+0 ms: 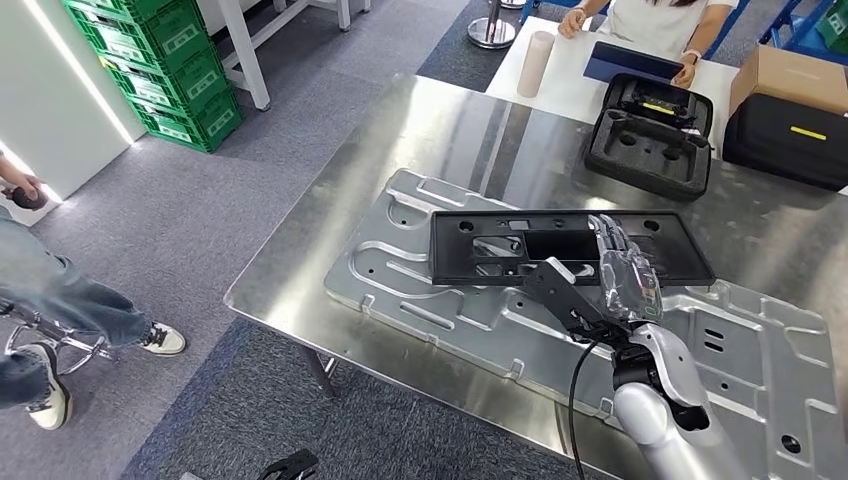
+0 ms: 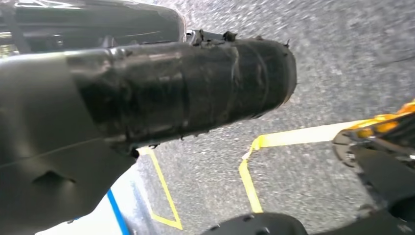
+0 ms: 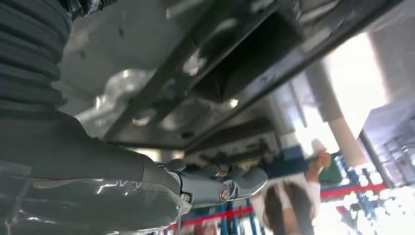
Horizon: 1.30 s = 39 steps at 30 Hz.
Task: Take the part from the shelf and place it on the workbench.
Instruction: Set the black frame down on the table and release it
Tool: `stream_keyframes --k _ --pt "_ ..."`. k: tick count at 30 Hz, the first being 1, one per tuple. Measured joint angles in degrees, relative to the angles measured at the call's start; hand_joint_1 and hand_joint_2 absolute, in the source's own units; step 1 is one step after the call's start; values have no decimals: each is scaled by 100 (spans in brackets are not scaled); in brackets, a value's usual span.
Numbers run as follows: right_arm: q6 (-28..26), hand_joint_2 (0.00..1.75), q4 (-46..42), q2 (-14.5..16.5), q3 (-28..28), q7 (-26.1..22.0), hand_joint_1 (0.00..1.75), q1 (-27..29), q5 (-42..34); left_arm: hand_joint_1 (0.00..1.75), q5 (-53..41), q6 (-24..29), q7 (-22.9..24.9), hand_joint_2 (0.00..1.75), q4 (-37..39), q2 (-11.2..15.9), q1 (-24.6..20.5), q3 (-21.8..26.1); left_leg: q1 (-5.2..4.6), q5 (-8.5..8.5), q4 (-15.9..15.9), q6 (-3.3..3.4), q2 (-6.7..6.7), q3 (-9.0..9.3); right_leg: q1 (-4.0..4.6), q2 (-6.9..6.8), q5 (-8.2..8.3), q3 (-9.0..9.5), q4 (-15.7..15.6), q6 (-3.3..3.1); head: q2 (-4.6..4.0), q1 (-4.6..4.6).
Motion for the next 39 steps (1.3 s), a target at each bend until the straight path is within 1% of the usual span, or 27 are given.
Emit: stream_keyframes --k 1,2,4,5,6,8,9,10,11,13,14,15,16,18,20,21,22,24,26,28,29,30,31,32,35,36,39 --pt "-49 175 -37 1 -2 -75 0 26 -237 0 10 5 -13 0 2 -6 9 9 -3 55 1 -8 0 -72 0 0 94 153 -69 -17 0 0" --pt "-101 175 -77 1 -3 -145 0 49 -457 0 18 9 -26 0 4 -8 18 19 -9 109 1 -18 0 -138 4 0 232 426 -365 -51 0 0" --pt "-191 87 -173 4 -15 -251 0 61 -749 0 24 15 -53 0 8 -8 29 32 -20 210 1 -55 1 -231 32 -10 327 1110 -1289 -153 0 -7" --pt "-223 44 -217 7 -24 -281 0 55 -823 0 25 20 -62 0 9 -11 33 38 -21 261 -9 -85 3 -256 52 -16 298 1360 -1667 -193 0 -11" --pt "-253 0 -259 8 -34 -314 0 48 -896 0 25 23 -69 0 10 -14 35 43 -13 309 -23 -120 7 -266 77 -20 249 1489 -1895 -229 0 -12" --pt "-333 0 -309 13 -54 -457 0 67 -1208 0 25 31 -72 0 13 -20 43 52 2 406 -71 -196 5 -271 95 -20 301 1500 -2016 -287 0 -9" --pt "-398 0 -333 21 -67 -598 0 94 -1527 0 25 32 -78 0 15 -21 53 56 7 369 -50 -227 2 -289 90 -33 368 1486 -2055 -321 0 -11" --pt "-476 0 -363 39 -84 -784 0 136 -1921 0 25 32 -87 0 16 -21 66 59 5 227 55 -252 -1 -331 76 -45 439 1461 -2091 -350 0 -16" --pt "-558 0 -406 66 -108 -1008 0 189 -2393 0 25 33 -100 0 17 -15 80 63 2 -23 282 -269 -3 -410 62 -57 514 1422 -2127 -378 0 -21" --pt "-691 0 -528 132 -181 -1491 0 316 -3399 0 25 39 -130 0 18 20 101 74 1 -624 1027 -294 1 -618 65 -64 632 1287 -2132 -407 0 -43" --pt "-731 0 -597 161 -222 -1726 0 379 -3900 0 25 43 -145 0 18 45 106 84 1 -788 1385 -305 2 -688 68 -64 691 1201 -2121 -413 0 -50" --pt "-753 0 -664 182 -261 -1934 0 434 -4346 0 25 48 -162 0 18 71 112 97 0 -808 1610 -314 2 -685 69 -65 748 1109 -2102 -408 0 -54" --pt "-760 0 -728 195 -296 -2094 0 480 -4708 0 25 53 -177 0 18 90 117 110 0 -703 1650 -321 2 -590 70 -65 799 1012 -2072 -400 0 -55" --pt "-749 0 -862 211 -358 -2329 0 552 -5224 0 25 61 -203 0 18 113 122 133 1 -415 1177 -319 -1 -120 65 -58 874 821 -1974 -369 0 -58" --pt "-733 0 -1010 231 -420 -2452 0 603 -5468 0 26 70 -219 0 18 121 113 145 -10 -448 405 -278 -19 437 74 -51 928 664 -1853 -320 0 -63" --pt "-727 0 -1081 241 -451 -2493 0 622 -5548 0 26 74 -225 0 18 121 108 149 -20 -519 145 -247 -29 592 77 -49 965 618 -1813 -293 0 -67" --pt "-722 0 -1145 250 -481 -2534 0 639 -5628 0 27 78 -227 0 18 121 106 151 -34 -565 20 -212 -36 640 78 -50 1012 584 -1801 -265 0 -77" --pt "-714 0 -1254 266 -527 -2636 0 688 -5834 0 35 83 -228 0 18 121 121 155 -30 -479 -18 -137 -23 561 65 -37 1064 517 -1798 -202 0 -92" --pt "-710 0 -1359 278 -575 -2760 0 752 -6088 0 57 89 -233 0 18 102 139 164 -8 -358 -49 -59 -2 456 49 -19 786 365 -1501 -135 0 -82" --pt "-730 0 -1470 284 -651 -2892 0 815 -6335 0 85 107 -236 0 19 56 149 194 -6 -277 -43 -15 6 348 19 -14 267 133 -723 -84 0 -70" --pt "-748 0 -1528 285 -697 -2958 0 858 -6445 0 101 122 -233 0 19 32 155 214 -7 -249 -35 -9 7 301 4 -15 82 32 -328 -67 0 -72" --pt "-768 0 -1586 285 -743 -3019 0 915 -6543 0 118 139 -231 0 20 13 162 236 -8 -225 -26 -12 8 259 -6 -15 7 -5 -87 -58 0 -73" --pt "-786 0 -1645 284 -788 -3072 0 980 -6629 0 132 158 -232 0 20 -1 173 257 -8 -205 -19 -18 8 223 -14 -15 45 51 -75 -58 0 -74" --pt "-798 0 -1703 282 -834 -3120 0 1048 -6702 0 145 173 -237 0 21 -8 185 275 -7 -191 -13 -25 7 198 -19 -16 184 212 -305 -69 0 -75" --pt "-819 0 -1859 269 -985 -3231 0 1196 -6848 0 173 186 -263 0 23 -10 207 303 -21 -168 13 -81 9 146 -1 -13 590 867 -1425 -146 0 -76" --pt "-820 0 -1905 260 -1035 -3255 0 1234 -6870 0 182 186 -270 0 24 -10 208 309 -22 -142 17 -122 11 127 15 -12 623 968 -1619 -171 0 -76" --pt "-833 0 -2008 235 -1133 -3289 0 1367 -6828 0 204 190 -291 0 30 -10 237 340 -4 -80 5 -246 0 98 29 -17 660 1024 -1798 -247 0 -75"
